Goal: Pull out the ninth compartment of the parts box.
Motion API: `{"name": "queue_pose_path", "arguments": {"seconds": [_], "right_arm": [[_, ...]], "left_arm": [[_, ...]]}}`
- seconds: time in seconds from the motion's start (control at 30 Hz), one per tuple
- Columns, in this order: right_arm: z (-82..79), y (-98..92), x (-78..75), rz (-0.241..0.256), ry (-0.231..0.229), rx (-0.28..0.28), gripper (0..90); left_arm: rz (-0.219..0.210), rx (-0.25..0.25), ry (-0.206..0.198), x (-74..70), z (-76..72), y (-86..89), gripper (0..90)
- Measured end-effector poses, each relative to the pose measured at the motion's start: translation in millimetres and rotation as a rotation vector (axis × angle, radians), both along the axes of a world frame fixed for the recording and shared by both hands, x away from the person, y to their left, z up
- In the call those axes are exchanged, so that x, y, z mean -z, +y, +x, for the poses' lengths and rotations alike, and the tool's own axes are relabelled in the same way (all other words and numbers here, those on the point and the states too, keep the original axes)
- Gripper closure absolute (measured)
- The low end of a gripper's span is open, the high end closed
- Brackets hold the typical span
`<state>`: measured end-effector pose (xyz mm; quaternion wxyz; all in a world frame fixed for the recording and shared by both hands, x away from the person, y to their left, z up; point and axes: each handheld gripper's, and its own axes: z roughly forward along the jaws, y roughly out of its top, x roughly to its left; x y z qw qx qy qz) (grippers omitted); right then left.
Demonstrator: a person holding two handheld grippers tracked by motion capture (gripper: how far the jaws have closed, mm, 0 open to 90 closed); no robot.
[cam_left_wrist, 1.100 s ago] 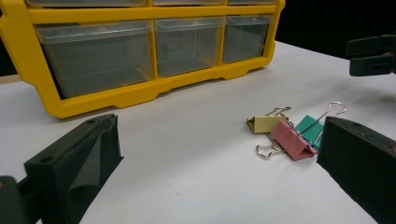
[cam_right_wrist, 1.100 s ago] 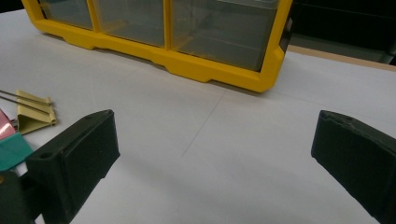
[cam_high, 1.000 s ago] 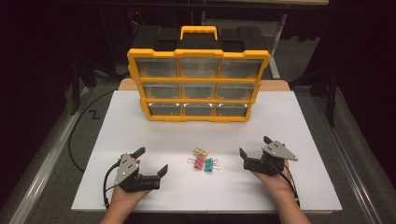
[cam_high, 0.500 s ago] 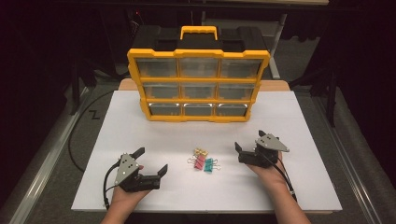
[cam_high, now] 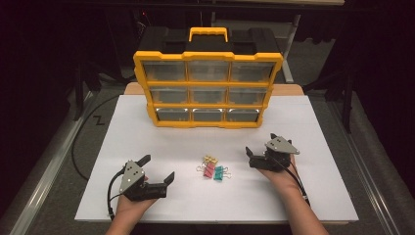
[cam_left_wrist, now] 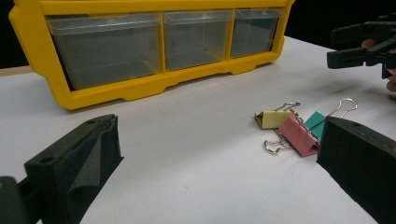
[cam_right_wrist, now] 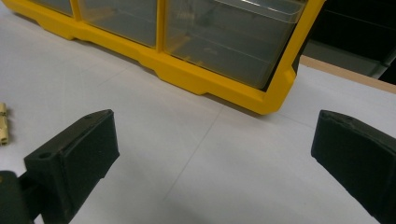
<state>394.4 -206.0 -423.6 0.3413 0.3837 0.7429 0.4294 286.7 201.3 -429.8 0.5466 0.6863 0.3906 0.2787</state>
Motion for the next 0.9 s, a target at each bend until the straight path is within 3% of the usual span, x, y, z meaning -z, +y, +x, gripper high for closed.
{"name": "queue_pose_path", "arguments": {"seconds": [0.43,0.6,0.7,0.9], "right_arm": [[-7.9,-17.1,3.3,-0.13,0.013,0.005,2.6],[-14.4,-29.2,3.2,-0.148,0.027,-0.015,1.8],[-18.5,-31.7,3.8,-0.191,0.032,-0.031,1.8],[-24.7,-25.0,1.4,-0.289,-0.003,-0.061,1.8]], "left_arm": [[0.003,0.003,-0.006,-3.0,-1.8,0.9,0.6],[-0.002,0.017,-0.017,-2.7,-2.9,-2.6,0.6],[0.02,0.033,-0.023,-1.9,-3.8,-6.2,0.6],[0.011,0.055,-0.015,0.0,-2.6,-8.1,0.4]]}}
